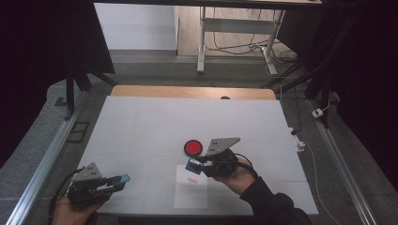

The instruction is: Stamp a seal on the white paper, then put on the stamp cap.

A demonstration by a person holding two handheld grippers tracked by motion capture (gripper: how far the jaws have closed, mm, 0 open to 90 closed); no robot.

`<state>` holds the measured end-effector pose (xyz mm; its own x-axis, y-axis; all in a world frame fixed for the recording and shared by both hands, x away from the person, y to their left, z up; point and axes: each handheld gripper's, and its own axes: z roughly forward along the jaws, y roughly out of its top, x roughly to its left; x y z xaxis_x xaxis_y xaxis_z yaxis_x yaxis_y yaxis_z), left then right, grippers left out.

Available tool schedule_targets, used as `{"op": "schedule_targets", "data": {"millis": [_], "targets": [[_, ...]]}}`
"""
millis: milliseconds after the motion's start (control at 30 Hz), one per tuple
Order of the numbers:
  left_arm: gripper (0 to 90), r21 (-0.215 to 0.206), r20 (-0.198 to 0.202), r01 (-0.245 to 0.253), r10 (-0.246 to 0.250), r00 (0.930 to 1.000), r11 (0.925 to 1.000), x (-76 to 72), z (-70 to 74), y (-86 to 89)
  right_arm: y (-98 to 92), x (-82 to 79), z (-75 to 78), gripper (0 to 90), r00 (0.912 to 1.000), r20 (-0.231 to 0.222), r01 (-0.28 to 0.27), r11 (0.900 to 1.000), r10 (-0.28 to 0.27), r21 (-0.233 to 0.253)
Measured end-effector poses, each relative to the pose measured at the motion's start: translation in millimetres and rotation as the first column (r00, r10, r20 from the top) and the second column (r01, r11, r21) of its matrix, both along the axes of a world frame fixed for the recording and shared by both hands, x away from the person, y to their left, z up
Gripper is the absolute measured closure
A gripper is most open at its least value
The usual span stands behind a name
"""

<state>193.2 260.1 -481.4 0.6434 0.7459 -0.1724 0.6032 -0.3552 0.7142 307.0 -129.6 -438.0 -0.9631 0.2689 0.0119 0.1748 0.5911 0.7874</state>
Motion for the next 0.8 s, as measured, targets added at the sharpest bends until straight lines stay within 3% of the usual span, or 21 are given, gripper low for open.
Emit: {"op": "schedule_targets", "data": {"millis": [333,667,800], "targets": [[68.4,0.002,0.0,0.006,-0.006,1.0,1.0,-0.1,-0.2,-0.6,-3.4,-2.8,9.1,70.1,1.0,0.001,-0.003,0.999,0.003,0.038],[68.4,0.011,-0.003,0.014,-0.014,0.9999,0.9998,0.3,-0.1,-1.9,-4.2,-2.7,8.7,70.1,1.0,-0.002,-0.005,0.999,0.005,0.036],[68.4,-0.009,-0.009,0.017,-0.017,0.9998,0.9998,1.5,0.0,0.2,-4.2,-1.9,9.6,70.1,1.0,0.001,-0.008,0.999,0.007,0.044]]}}
